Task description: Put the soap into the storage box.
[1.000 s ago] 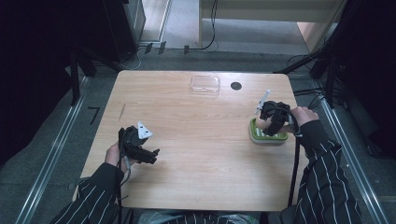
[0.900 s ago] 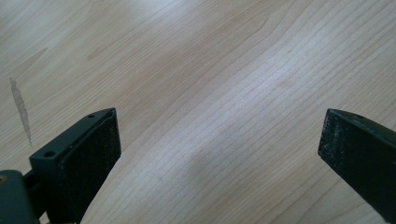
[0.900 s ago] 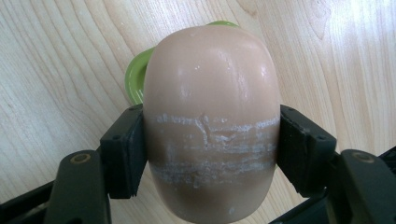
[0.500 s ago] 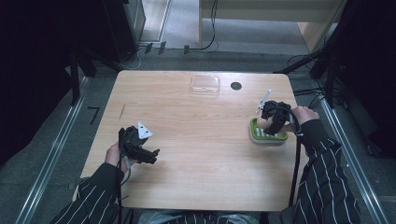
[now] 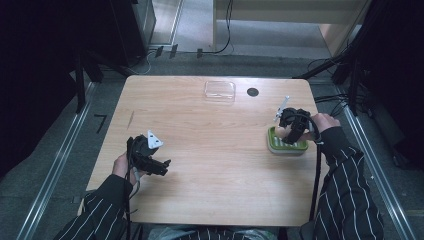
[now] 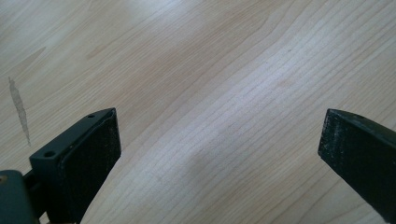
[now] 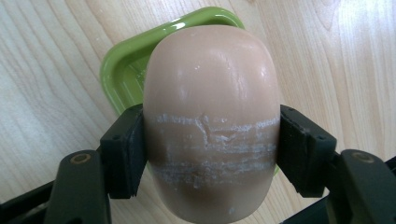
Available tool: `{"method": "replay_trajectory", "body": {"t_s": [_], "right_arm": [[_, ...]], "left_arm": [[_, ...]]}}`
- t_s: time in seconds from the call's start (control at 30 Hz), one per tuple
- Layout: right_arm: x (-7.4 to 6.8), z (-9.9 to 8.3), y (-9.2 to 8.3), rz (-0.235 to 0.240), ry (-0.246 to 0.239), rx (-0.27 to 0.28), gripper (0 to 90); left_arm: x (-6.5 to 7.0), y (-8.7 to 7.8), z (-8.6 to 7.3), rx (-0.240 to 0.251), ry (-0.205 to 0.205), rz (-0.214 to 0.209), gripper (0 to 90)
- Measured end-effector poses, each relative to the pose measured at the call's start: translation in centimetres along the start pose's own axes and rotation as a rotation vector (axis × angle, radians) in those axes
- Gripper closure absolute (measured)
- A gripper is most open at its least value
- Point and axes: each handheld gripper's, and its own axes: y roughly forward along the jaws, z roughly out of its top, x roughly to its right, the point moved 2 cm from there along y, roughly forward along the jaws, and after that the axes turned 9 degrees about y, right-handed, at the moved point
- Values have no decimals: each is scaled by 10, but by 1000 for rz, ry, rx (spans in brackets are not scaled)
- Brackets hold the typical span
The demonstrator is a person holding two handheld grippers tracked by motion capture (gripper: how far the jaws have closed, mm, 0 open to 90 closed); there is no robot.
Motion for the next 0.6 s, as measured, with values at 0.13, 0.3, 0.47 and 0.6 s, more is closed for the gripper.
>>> {"method": "replay_trajectory", "body": {"t_s": [0.13,0.3,0.47,0.6], "right_arm": [[1,0,1,4,2,-2,334],[1,0,3,9,2,-3,334],[2,0,5,13,0,-1,334],[3,-1,6,13,7,1,334]], "left_arm": [[0,0,0,0,0,0,0],[0,0,0,0,1,1,0],[0,0,0,1,2,2,0],[0,0,0,0,1,2,0]]}}
